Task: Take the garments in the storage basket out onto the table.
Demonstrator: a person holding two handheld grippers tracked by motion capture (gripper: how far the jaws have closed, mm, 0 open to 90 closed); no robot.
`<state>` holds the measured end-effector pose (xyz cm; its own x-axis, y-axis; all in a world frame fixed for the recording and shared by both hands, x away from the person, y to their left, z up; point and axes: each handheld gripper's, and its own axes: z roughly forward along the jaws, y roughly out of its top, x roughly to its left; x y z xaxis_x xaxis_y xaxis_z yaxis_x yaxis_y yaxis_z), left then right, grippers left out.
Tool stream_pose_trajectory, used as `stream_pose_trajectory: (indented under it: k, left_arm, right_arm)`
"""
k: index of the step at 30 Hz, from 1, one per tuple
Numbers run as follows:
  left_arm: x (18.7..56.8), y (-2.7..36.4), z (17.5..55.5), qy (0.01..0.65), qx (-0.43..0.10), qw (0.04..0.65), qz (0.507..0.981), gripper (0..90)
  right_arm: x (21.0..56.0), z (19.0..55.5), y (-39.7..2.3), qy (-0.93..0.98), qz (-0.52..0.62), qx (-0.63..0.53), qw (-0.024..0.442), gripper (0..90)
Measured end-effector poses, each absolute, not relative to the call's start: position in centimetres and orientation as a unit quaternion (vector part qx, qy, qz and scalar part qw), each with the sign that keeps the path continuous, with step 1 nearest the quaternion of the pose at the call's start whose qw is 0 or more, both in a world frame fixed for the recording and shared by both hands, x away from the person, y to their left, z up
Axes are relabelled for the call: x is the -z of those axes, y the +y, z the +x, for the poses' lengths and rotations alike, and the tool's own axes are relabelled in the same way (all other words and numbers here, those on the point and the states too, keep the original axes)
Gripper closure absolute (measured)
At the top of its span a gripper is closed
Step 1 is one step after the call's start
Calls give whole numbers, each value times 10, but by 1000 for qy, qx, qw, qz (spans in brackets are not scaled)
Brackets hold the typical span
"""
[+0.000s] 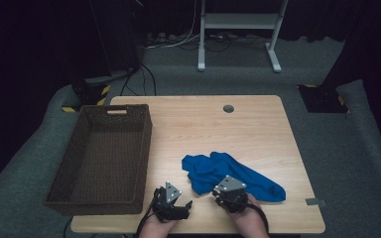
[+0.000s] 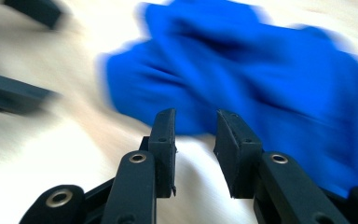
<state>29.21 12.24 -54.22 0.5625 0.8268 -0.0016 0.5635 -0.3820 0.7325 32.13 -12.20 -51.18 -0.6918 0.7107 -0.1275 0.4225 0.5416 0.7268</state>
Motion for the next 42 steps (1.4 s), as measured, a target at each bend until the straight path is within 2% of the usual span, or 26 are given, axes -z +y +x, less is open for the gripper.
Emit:
stream_pose_trajectory:
  k: [6, 13, 21, 30, 33, 37, 42]
  left_arm:
    - [542, 122, 292, 428, -186, 355, 810, 151]
    - [542, 123, 291, 430, -187, 357, 808, 173]
    - [542, 123, 291, 427, -187, 358, 809, 194]
    - [541, 123, 291, 421, -188, 360, 811, 226]
    - [541, 123, 290, 412, -183, 365, 815, 252]
    - [537, 118, 293, 417, -151, 387, 808, 263]
    - [523, 93, 299, 395, -140, 408, 811, 319]
  right_arm:
    - [505, 338, -188, 829, 391, -305, 259, 694]
    - [513, 356, -210, 824, 421, -277, 258, 690]
    - [523, 360, -226, 823, 439, -256, 255, 718]
    - [524, 341, -282, 791, 491, -256, 260, 735]
    - [524, 331, -288, 789, 492, -261, 259, 750]
    - [525, 320, -283, 791, 488, -271, 251, 750]
    - [527, 310, -275, 794, 474, -289, 248, 751]
